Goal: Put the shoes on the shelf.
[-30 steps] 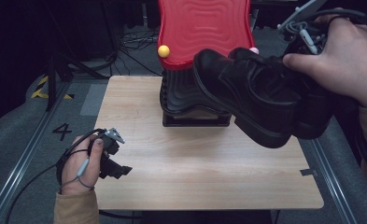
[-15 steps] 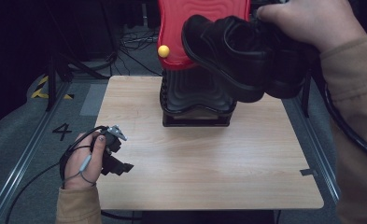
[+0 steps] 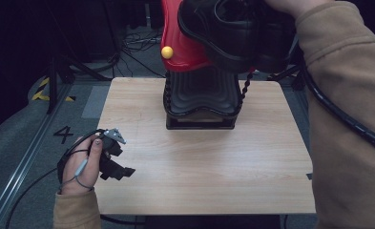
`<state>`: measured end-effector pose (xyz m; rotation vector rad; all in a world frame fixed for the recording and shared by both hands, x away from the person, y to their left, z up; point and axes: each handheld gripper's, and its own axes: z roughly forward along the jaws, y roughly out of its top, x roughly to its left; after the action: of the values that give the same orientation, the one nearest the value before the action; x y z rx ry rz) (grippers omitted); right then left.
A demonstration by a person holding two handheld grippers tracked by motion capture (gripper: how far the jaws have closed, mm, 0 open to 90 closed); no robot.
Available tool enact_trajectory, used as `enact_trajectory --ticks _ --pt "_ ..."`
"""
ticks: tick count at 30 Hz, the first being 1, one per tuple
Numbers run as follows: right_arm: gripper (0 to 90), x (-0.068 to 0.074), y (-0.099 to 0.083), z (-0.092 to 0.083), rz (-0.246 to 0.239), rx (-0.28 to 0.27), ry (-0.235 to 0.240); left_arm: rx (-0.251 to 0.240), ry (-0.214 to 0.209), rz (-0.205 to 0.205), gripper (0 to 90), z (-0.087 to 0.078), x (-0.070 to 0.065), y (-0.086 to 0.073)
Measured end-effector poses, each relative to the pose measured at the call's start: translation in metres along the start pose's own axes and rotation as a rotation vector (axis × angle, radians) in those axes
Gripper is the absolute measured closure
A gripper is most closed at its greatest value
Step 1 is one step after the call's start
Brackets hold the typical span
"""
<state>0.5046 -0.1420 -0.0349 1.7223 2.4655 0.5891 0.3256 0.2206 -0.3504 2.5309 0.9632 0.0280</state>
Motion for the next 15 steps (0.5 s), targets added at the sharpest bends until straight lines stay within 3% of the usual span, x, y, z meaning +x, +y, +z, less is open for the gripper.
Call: enact_trajectory --ticks 3,13,15 --pt "82.2 0.001 0.010 0.003 0.015 -0.012 -0.017 0.007 0.011 -0.022 18.5 0.002 0.003 -0.002" --pt "82.1 -0.003 0.040 0.013 0.071 -0.102 -0.044 0.025 0.006 -0.043 17.9 0.005 0.007 -0.003" --pt "82.1 -0.003 0.044 0.015 0.082 -0.118 -0.051 0.042 0.021 -0.046 17.6 0.005 0.008 -0.004"
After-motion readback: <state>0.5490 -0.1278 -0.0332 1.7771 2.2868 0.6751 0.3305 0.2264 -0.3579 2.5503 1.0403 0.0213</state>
